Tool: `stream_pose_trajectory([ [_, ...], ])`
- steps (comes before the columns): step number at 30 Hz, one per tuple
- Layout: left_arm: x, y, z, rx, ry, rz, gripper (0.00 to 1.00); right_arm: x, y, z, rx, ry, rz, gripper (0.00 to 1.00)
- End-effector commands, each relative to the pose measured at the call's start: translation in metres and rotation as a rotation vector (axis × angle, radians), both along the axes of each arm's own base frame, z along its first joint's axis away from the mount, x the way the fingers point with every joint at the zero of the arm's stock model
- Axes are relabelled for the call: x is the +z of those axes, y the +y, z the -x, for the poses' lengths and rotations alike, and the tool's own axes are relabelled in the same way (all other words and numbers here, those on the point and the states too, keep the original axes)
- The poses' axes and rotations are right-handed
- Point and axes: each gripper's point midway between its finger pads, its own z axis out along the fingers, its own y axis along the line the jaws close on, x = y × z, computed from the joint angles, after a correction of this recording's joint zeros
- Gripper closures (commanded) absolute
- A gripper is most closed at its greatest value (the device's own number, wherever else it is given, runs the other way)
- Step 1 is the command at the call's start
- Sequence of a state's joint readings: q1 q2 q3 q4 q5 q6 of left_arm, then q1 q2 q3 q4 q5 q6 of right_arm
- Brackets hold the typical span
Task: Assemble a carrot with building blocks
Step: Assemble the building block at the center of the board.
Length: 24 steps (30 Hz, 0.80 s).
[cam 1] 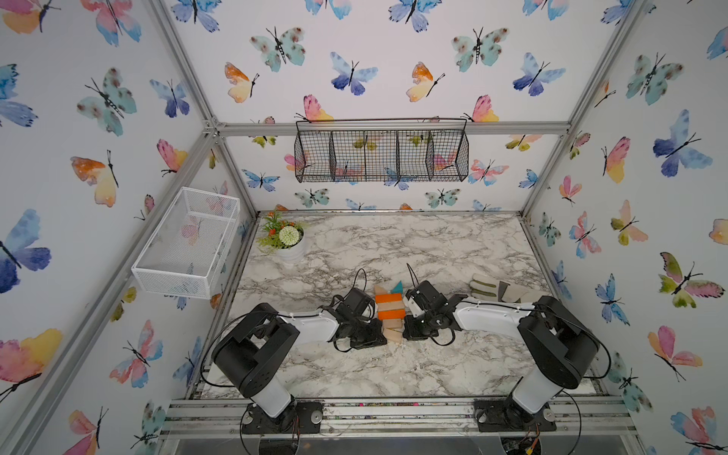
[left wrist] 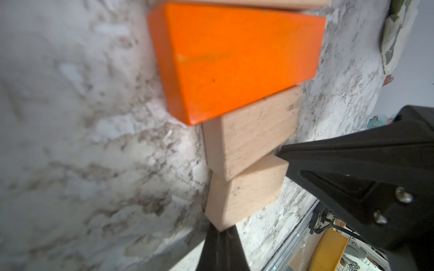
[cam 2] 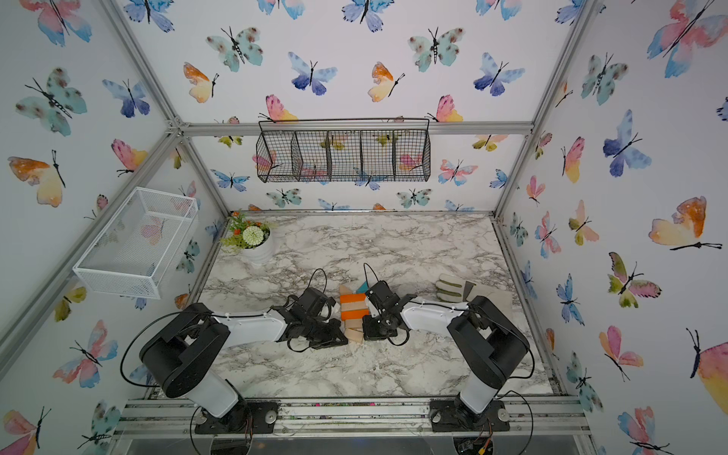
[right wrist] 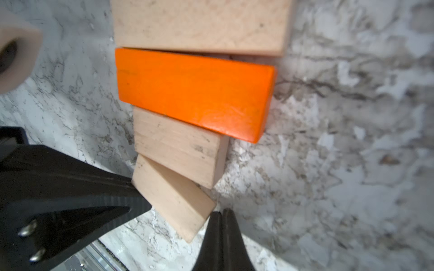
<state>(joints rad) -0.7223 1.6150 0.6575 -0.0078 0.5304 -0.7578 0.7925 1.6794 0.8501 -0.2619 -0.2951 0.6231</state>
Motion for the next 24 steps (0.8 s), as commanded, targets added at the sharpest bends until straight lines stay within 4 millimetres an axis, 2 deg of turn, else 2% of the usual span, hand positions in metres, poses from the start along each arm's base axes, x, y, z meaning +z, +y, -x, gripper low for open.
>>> stream_pose_trajectory([
  [1, -0.001, -0.002, 0.005, -0.030, 0.010, 0.004, 1.00, -0.003, -0.006, 0.001, 0.011, 0.014, 0.042, 0.98],
  [12, 0.003, -0.004, 0.004, -0.034, 0.002, 0.008, 1.00, 0.000, -0.020, 0.013, 0.007, 0.025, 0.059, 0.98],
  [24, 0.008, -0.011, 0.005, -0.043, -0.004, 0.019, 1.00, 0.002, -0.002, 0.007, 0.011, 0.038, 0.002, 0.98],
])
